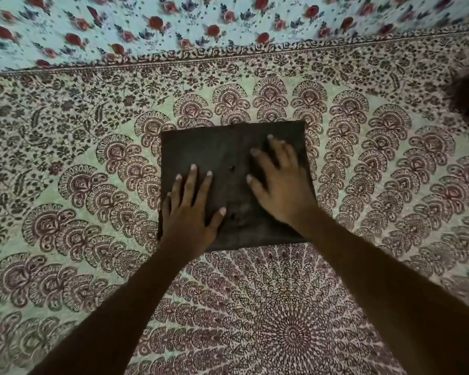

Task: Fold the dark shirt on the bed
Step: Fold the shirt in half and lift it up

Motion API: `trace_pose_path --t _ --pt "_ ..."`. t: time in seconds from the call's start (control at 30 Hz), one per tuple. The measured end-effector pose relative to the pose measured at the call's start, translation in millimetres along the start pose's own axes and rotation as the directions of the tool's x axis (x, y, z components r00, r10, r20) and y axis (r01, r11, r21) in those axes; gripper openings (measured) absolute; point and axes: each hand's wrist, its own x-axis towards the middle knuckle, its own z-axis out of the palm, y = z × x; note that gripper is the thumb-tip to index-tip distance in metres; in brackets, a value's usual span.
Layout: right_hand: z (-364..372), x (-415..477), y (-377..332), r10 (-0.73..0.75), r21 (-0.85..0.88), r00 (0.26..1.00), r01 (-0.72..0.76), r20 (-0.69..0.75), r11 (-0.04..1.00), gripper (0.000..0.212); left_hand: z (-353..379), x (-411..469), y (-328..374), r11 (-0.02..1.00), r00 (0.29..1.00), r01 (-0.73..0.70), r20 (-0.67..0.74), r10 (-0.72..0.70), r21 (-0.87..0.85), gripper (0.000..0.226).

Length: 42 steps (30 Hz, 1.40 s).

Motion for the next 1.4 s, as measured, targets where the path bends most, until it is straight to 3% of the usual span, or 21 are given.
trace_pose_path --t 0.07,0.3,0.47,0.67,0.77,0.87,0.93,1.0,1.07,1.1,1.17,1.27,1.33,1.4 --pt "23.0 -26.9 1.5 0.000 -0.041 0.998 0.002 0.058 0.999 0.074 14.6 -19.3 -1.3 0.999 0.999 0.009 -0.035 -0.008 0.050 0.083" --pt "31.8 -38.4 21.0 0.083 -0.154 0.996 -0.086 -0.026 0.984 0.094 20.1 -17.1 -4.2 0.993 0.991 0.087 -0.109 -0.078 0.079 0.100" --pt "22.3 -20.0 29.8 0.143 -0.088 0.990 -0.142 0.012 0.986 0.089 12.3 -1.4 -12.1 0.991 0.987 0.131 -0.102 -0.128 0.031 0.105" --pt "24.6 -15.2 26.9 0.190 -0.079 0.981 -0.187 0.026 0.979 0.084 10.9 5.5 -13.0 0.990 0.990 0.138 0.025 -0.138 0.011 0.103" --pt "14.9 -9.8 22.3 0.213 -0.087 0.968 -0.203 0.130 0.975 0.084 -3.6 12.2 -14.2 0.972 0.979 0.180 0.120 -0.163 -0.149 0.104" --pt "-0.4 -10.3 2.4 0.270 -0.207 0.957 -0.244 0.108 0.947 0.085 -22.8 2.5 -15.3 0.885 0.942 0.276 -0.080 -0.327 -0.375 0.087" --pt "-7.4 -16.2 -22.3 0.166 -0.248 0.985 -0.174 -0.053 0.953 0.074 -28.9 -6.7 -18.1 0.811 0.842 0.473 -0.094 -0.531 -0.344 0.083" --pt "-3.7 -18.1 -47.9 -0.106 -0.186 0.982 0.076 -0.155 0.980 0.055 -32.7 -10.3 -25.6 0.729 0.771 0.619 0.046 -0.635 -0.292 0.083" --pt "-2.2 -12.5 -74.1 -0.219 0.048 0.975 0.217 0.046 0.975 0.041 -39.9 -7.4 -33.6 0.657 0.754 0.646 0.188 -0.630 -0.389 0.074" --pt "-3.6 -9.7 -85.8 -0.196 0.150 0.962 0.169 0.189 0.974 0.032 -44.8 -5.2 -36.3 0.629 0.763 0.634 0.230 -0.604 -0.450 0.066" --pt "-5.2 -0.5 -102.3 -0.019 0.282 0.959 -0.064 0.281 0.957 0.029 -53.2 -3.4 -39.1 0.631 0.803 0.589 0.274 -0.530 -0.505 0.047" --pt "-16.2 16.1 -121.9 0.211 0.491 0.924 -0.351 0.318 0.797 0.066 -60.2 -4.4 -33.8 0.555 0.880 0.465 0.294 -0.373 -0.690 0.021" --pt "-24.4 32.0 -132.3 0.272 0.535 0.864 -0.481 0.423 0.695 0.103 -65.3 -7.4 -20.1 0.543 0.932 0.362 0.277 -0.236 -0.757 0.020" --pt "-33.1 42.0 -136.4 0.297 0.484 0.809 -0.552 0.507 0.679 0.126 -71.8 -12.0 -2.1 0.543 0.950 0.308 0.283 -0.132 -0.781 0.028"
